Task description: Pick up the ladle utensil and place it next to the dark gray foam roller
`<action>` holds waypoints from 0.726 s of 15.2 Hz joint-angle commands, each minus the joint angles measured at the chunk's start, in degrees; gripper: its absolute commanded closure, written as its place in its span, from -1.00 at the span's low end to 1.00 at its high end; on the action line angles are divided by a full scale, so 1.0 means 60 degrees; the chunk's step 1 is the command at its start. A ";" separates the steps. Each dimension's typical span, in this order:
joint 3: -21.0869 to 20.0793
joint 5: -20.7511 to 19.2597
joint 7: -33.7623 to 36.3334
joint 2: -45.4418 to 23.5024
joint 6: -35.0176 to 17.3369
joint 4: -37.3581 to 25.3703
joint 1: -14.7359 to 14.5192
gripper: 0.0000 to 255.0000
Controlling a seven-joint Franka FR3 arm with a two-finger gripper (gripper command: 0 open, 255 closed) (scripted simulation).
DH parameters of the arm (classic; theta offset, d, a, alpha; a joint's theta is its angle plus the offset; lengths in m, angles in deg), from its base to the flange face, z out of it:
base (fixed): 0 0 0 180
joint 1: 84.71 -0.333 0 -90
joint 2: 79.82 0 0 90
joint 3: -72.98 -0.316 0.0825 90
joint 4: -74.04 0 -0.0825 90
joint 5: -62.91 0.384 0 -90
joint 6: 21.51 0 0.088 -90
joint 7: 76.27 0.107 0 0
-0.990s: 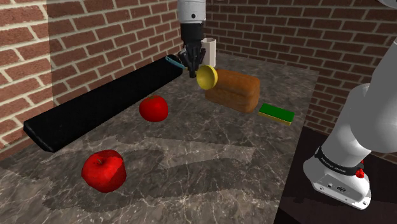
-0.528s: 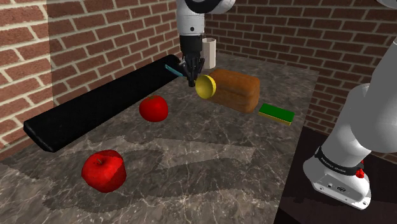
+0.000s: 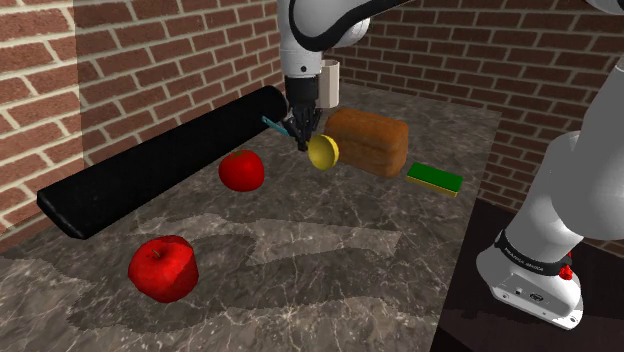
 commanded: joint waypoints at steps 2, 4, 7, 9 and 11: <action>-0.0002 0.0014 -0.0065 -0.0077 -0.0362 0.0286 -0.0002 1.00; -0.0006 0.0025 -0.0103 -0.0141 -0.0604 0.0466 -0.0008 1.00; -0.0012 0.0041 -0.0159 -0.0252 -0.0965 0.0719 -0.0016 1.00; -0.0016 0.0053 -0.0197 -0.0336 -0.1204 0.0878 -0.0021 1.00; -0.0021 0.0065 -0.0235 -0.0427 -0.1443 0.1028 -0.0027 1.00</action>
